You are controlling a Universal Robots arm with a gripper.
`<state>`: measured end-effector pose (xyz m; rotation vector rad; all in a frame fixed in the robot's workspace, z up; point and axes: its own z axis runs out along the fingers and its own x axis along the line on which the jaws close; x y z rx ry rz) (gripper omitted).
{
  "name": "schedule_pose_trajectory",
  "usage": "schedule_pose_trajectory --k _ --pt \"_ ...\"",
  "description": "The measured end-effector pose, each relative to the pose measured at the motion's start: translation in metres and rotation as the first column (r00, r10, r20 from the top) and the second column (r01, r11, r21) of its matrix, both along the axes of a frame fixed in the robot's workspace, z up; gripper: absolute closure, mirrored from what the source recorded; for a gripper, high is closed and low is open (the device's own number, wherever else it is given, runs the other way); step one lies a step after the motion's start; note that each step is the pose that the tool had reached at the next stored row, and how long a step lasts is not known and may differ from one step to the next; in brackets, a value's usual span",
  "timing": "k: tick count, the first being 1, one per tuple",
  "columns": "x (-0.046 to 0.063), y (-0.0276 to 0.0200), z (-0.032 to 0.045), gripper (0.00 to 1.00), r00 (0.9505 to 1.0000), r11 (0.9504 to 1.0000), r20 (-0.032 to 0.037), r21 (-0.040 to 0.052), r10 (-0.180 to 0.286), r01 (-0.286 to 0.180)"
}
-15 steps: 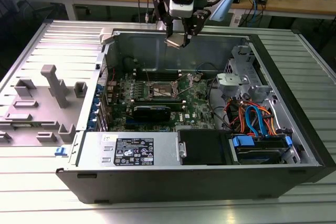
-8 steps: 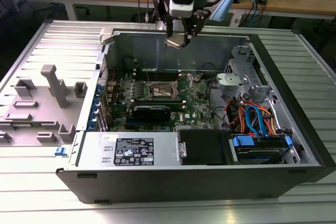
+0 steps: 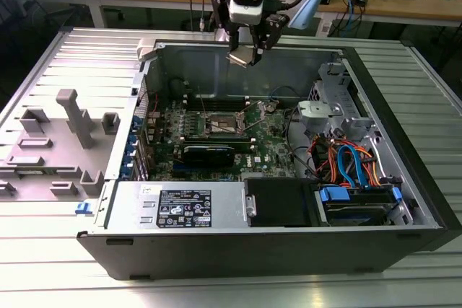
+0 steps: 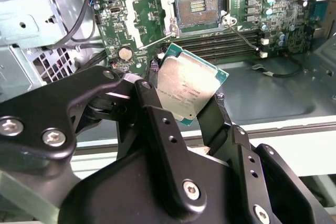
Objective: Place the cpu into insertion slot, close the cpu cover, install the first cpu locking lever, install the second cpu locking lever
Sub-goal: 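Place the cpu into insertion slot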
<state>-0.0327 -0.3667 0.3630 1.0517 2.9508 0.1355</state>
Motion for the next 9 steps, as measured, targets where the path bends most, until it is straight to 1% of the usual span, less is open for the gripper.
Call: schedule_pose_trajectory --k 4,9 --pt "0.0000 0.0000 -0.0005 0.45 0.9990 0.9990 0.0000 -0.0002 -0.046 0.046" --pt "0.0000 -0.0020 -0.0011 0.45 0.9970 0.9970 0.0000 -0.0005 -0.077 0.077"
